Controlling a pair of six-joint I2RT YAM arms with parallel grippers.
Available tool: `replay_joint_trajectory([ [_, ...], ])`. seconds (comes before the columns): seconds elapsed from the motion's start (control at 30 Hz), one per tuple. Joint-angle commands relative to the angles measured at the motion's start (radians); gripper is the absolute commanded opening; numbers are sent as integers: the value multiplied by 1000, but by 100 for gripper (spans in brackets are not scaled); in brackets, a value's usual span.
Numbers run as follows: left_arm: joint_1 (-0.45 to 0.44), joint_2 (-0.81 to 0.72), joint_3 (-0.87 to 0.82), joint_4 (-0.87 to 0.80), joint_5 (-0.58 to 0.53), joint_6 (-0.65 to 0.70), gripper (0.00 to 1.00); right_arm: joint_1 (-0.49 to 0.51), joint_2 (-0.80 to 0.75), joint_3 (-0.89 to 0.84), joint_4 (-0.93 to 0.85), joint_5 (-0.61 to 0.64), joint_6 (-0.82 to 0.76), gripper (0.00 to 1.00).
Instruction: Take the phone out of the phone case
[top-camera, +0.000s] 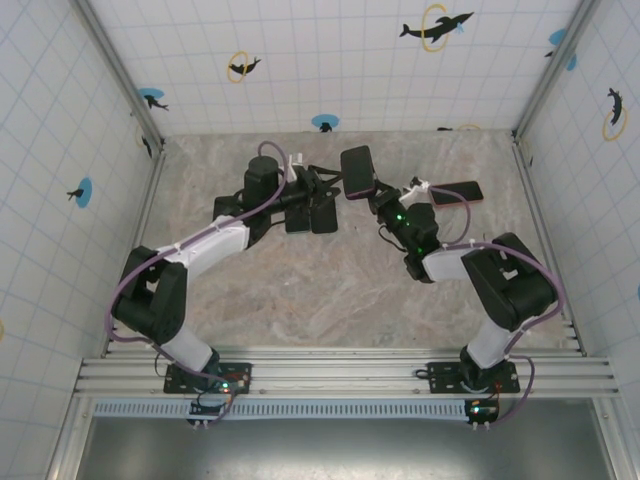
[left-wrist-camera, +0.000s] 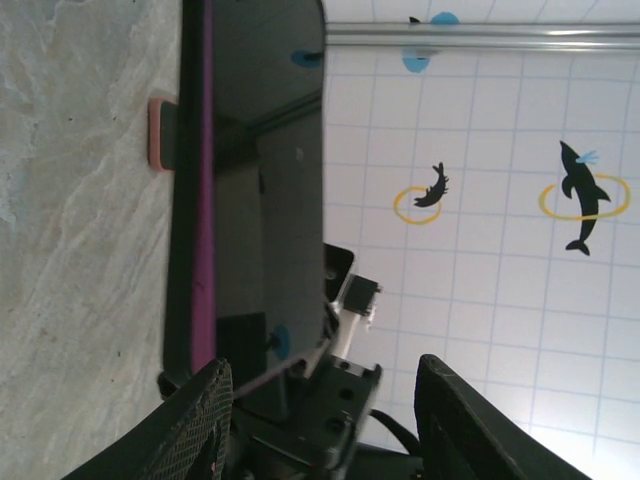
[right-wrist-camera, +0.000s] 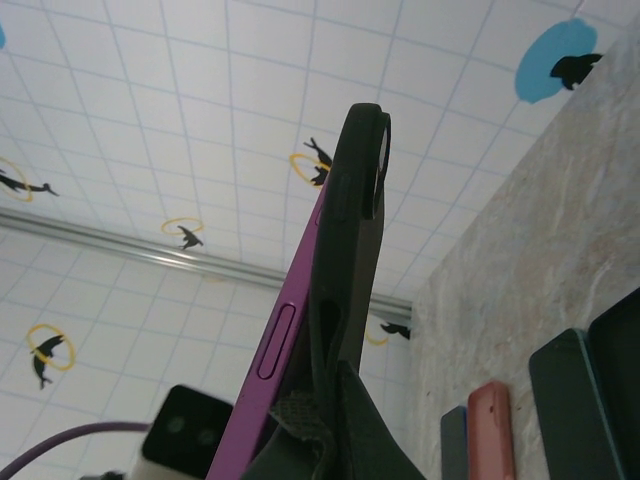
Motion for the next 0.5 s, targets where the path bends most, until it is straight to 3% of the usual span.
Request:
replay_joint_trajectory([
  [0.0,-20,-24,-31,43,-41,-56,51,14,30,70,121,83,-28,0],
  [0.47,-81,7,-54,199,-111,-132,50,26,51,100,131,67,-59,0],
])
